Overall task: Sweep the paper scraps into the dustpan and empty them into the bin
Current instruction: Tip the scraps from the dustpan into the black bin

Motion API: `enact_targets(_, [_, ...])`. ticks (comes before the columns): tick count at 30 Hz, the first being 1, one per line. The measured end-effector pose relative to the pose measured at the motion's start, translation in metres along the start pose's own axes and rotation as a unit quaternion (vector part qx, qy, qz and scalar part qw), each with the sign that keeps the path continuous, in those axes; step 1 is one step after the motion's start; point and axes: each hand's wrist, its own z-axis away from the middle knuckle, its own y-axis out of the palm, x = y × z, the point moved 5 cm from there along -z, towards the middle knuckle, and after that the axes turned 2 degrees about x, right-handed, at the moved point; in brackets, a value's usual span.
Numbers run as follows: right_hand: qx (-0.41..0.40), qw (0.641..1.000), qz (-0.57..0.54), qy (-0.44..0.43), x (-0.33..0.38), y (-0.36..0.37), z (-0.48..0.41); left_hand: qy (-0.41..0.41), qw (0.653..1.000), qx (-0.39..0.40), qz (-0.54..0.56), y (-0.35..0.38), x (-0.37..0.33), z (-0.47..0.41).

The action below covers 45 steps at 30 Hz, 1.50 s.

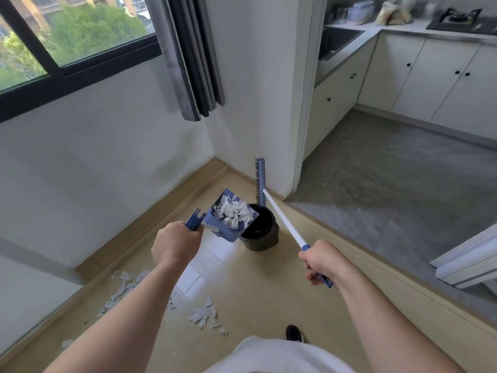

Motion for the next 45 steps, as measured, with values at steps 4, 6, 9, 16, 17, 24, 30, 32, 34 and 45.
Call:
enact_targets(4, [0.049,0.995,-0.053,0.064,-0.005,-0.003,-0.007,0.019,1.0,-0.006,-0.024,0.007,-0.01,-0.006])
enact_targets(6, [0.028,0.997,-0.042,0.053,-0.002,0.0,-0.015,0.028,0.999,-0.008,-0.035,0.009,-0.017,-0.009])
enact_targets(9, [-0.005,1.0,-0.001,0.024,-0.006,0.011,-0.027,0.05,0.997,-0.004,-0.064,0.016,-0.026,-0.011])
enact_targets(16, [-0.044,0.998,0.052,0.002,-0.002,-0.023,-0.057,0.102,0.986,0.012,-0.133,0.027,-0.046,-0.016])
enact_targets(17, [-0.046,0.998,0.048,0.009,-0.003,-0.026,-0.062,0.111,0.983,0.014,-0.147,0.028,-0.049,-0.017])
enact_targets(24, [-0.04,0.997,0.065,0.02,-0.003,-0.059,-0.084,0.153,0.965,-0.001,-0.211,0.045,-0.071,-0.021])
enact_targets(30, [-0.03,0.997,0.073,0.008,-0.005,-0.076,-0.094,0.209,0.939,0.003,-0.274,0.062,-0.084,-0.018])
enact_targets(32, [-0.02,0.997,0.078,0.005,-0.003,-0.081,-0.092,0.205,0.938,-0.002,-0.279,0.063,-0.087,-0.018])
enact_targets(34, [-0.007,0.997,0.071,-0.006,-0.002,-0.085,-0.089,0.2,0.939,-0.01,-0.281,0.062,-0.088,-0.018])
enact_targets(45, [0.013,0.998,0.06,-0.014,-0.003,-0.087,-0.094,0.243,0.915,-0.02,-0.321,0.069,-0.098,-0.015])
